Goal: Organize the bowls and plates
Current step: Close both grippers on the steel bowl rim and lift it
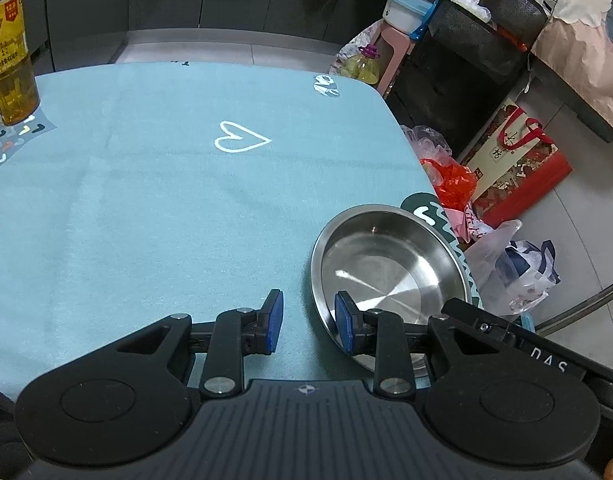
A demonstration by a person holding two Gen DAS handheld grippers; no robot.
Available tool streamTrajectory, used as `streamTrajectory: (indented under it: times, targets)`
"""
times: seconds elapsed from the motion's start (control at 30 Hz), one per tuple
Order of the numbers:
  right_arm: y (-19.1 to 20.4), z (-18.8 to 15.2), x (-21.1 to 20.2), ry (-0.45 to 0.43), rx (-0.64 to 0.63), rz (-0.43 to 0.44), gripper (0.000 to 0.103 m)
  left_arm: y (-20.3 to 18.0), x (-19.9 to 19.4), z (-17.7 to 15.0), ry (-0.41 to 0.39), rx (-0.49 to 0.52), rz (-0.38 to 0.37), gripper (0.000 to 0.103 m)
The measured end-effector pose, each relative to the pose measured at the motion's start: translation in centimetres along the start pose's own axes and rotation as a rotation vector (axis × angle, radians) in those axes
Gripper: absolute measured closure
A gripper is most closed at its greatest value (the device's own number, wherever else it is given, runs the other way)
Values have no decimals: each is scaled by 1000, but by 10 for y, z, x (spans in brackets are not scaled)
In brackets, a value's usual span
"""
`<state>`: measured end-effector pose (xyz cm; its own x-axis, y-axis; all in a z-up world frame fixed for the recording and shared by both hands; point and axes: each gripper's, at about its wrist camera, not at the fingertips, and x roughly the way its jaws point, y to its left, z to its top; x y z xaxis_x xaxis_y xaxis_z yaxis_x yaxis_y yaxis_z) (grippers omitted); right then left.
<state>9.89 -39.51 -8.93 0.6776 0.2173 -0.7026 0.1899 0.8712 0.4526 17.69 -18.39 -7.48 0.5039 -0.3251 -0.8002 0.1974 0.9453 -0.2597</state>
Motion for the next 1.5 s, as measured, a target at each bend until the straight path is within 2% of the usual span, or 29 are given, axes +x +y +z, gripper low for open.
streamTrajectory:
  times: [0.3,0.37,0.4,0.43,0.57,0.97,1.5]
  targets:
    - [-4,1,5,4,23,25,80,-3,8,2,27,-6,-20,77]
    - [-6,2,6,7,24,30,89,-6,10,2,30,1,-21,77]
    - [-5,2,7,12,23,33,100,-7,12,2,29,5,-26,77]
    - [-5,2,8,20,26,43,103,-9,13,1,28,10,-35,78]
    - [-2,1,5,11,17,38,103,-13,12,-1,25,57,-18,87]
    - [22,-4,-13,-17,-15,55,103,0,-27,-7,-48,75,-25,86]
    - [86,-18,-21,-16,-140,109,103,53,-79,-17,-134,-14,21,86]
